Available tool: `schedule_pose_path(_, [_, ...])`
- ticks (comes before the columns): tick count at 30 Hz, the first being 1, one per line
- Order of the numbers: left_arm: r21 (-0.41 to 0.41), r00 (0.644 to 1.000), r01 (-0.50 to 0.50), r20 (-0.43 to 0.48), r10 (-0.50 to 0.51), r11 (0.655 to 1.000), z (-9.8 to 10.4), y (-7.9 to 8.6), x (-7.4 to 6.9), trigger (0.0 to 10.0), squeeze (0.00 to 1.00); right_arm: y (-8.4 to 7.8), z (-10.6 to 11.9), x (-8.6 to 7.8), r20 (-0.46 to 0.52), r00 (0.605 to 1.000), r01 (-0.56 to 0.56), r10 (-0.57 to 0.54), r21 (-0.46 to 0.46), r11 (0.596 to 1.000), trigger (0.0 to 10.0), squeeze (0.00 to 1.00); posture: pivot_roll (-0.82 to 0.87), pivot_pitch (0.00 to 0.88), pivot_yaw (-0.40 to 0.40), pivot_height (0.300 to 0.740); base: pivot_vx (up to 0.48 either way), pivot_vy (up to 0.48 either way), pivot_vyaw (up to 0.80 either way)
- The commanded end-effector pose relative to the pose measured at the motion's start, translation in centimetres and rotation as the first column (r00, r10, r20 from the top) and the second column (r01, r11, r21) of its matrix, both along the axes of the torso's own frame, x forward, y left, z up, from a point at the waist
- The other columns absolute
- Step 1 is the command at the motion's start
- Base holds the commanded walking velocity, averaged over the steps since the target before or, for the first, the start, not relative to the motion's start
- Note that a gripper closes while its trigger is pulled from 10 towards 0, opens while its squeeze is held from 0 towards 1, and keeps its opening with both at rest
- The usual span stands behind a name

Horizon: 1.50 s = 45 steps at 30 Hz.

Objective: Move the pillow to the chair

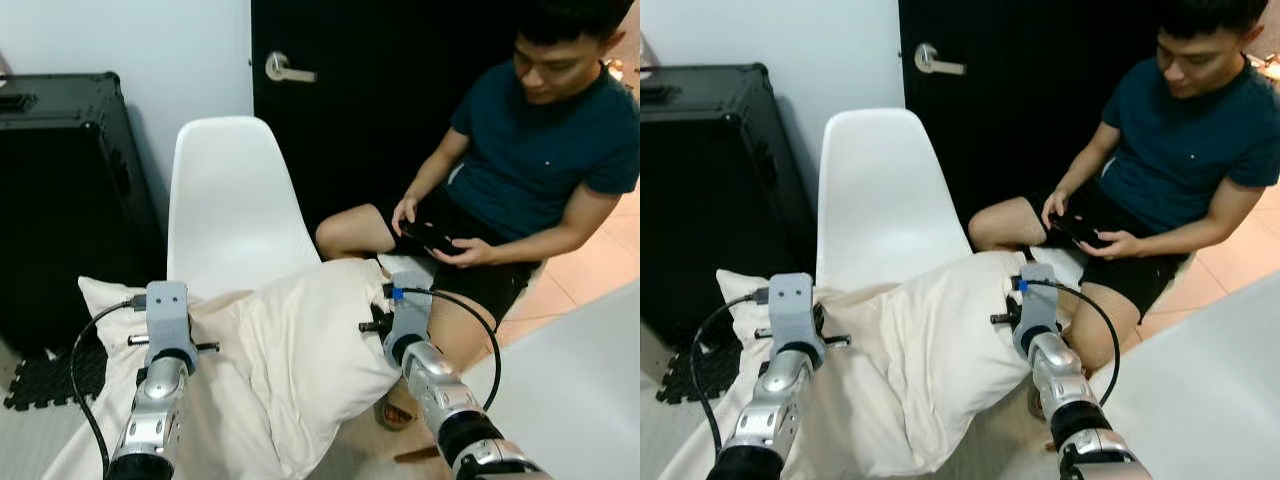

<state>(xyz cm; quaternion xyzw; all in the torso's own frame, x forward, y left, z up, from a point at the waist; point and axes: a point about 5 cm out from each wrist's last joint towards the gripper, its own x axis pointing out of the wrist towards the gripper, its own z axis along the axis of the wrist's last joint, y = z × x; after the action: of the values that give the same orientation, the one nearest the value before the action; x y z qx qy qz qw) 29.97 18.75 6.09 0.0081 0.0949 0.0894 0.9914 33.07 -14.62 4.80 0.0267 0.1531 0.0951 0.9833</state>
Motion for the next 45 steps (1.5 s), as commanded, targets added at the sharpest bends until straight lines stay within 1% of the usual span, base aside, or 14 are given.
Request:
schedule_pose_path(1, [-0.002,0.997,0.031,0.075,-0.030,1.000,1.3,-0.7,0.4,10.0,0.00,0.4,0.7,0.5,0.029,0.999,-0.025,0.025,0.001,1.000,10.0,0.00,-0.01,0.055,-0.066,0.740,0.424,0.000,0.00])
schedule_pose_path(14, [0.002,0.997,0.043,0.071,-0.043,0.999,1.3,-0.8,0.4,10.0,0.00,0.4,0.6,0.4,0.027,0.999,-0.022,0.022,0.003,1.000,10.0,0.00,-0.01,0.043,-0.057,0.740,0.423,0.000,0.00])
schedule_pose_path(19, [0.003,0.997,0.062,0.048,-0.062,0.998,1.0,-0.9,0.5,10.0,0.00,0.0,0.4,0.3,0.024,1.000,-0.010,0.010,0.003,1.000,10.0,0.00,-0.01,0.035,-0.053,0.740,0.403,0.000,0.00])
schedule_pose_path(24, [0.008,0.996,0.084,0.022,-0.084,0.996,0.6,-1.0,0.6,10.0,0.00,-0.2,0.4,0.2,0.028,1.000,-0.001,0.001,0.006,1.000,10.0,0.00,-0.01,0.030,-0.052,0.740,0.000,0.000,0.00])
schedule_pose_path(32, [0.019,0.993,0.116,0.018,-0.116,0.993,0.5,-1.6,0.5,10.0,0.00,-0.9,0.2,0.0,0.024,0.999,0.036,-0.036,0.006,0.999,10.0,0.00,-0.02,0.026,-0.054,0.740,0.000,0.000,0.00])
schedule_pose_path(40, [0.029,0.993,0.113,0.021,-0.114,0.993,0.5,-1.6,0.7,10.0,0.00,-0.9,0.2,0.1,0.026,0.999,0.028,-0.028,-0.002,1.000,10.0,0.00,-0.01,0.024,-0.061,0.740,0.000,0.000,0.00])
schedule_pose_path(45, [0.031,0.995,0.088,0.038,-0.089,0.996,0.7,-1.4,0.8,10.0,0.00,-0.6,0.3,0.2,0.031,0.999,0.017,-0.017,-0.005,1.000,10.0,0.00,-0.02,0.024,-0.067,0.740,0.000,0.000,0.00])
